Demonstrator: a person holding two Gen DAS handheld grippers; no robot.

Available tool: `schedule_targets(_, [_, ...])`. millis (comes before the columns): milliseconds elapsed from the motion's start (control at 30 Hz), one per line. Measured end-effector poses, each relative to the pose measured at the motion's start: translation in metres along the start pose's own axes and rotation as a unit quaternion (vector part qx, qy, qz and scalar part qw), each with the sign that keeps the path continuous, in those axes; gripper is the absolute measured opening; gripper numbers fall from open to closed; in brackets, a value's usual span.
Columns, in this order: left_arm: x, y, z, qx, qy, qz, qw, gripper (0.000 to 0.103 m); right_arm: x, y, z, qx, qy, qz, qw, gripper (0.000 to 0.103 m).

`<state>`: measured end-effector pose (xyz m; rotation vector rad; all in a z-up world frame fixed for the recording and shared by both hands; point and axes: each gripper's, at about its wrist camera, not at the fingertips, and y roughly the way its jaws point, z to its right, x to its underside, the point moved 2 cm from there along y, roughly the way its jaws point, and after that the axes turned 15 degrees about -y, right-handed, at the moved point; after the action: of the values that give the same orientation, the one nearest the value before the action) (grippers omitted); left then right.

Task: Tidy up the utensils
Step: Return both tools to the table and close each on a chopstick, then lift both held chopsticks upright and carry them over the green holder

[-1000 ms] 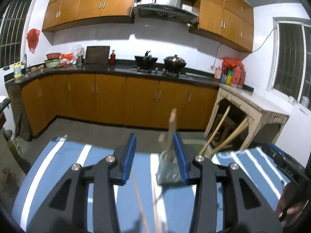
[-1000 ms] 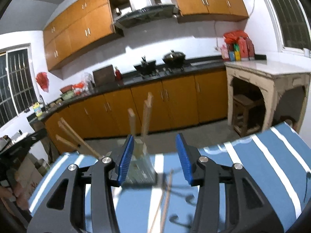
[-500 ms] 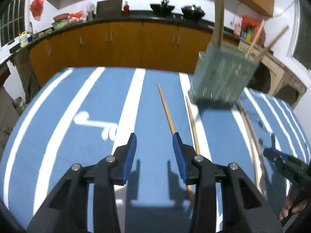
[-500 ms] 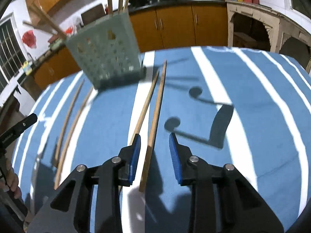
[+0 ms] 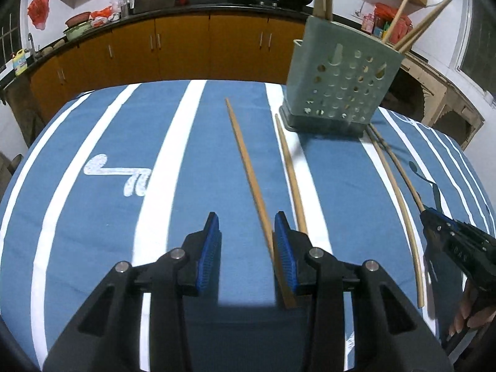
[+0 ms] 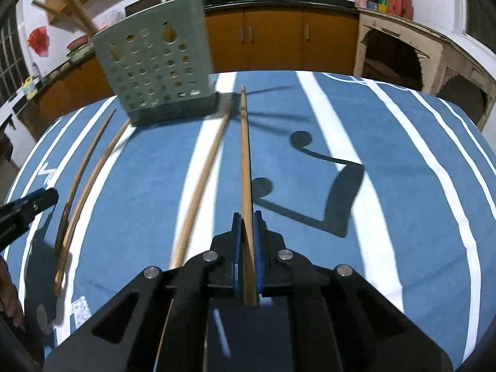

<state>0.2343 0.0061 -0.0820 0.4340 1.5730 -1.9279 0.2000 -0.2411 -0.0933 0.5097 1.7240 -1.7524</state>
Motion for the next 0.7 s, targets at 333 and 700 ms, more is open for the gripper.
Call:
schedule_targets(333, [0.002,0.02,0.005,-0.029,0.02,-0.013,0.9993,0.008,0.002,0.002,0.025,0.028,0.031,-0.002,0.999,0.008])
schedule_targets(700, [-0.017,0.026,-0.026,-0.046,0.025,-0.001,0.9986,0.009,0.001,0.005,0.044,0.041,0.044,-0.004,0.998,0.008])
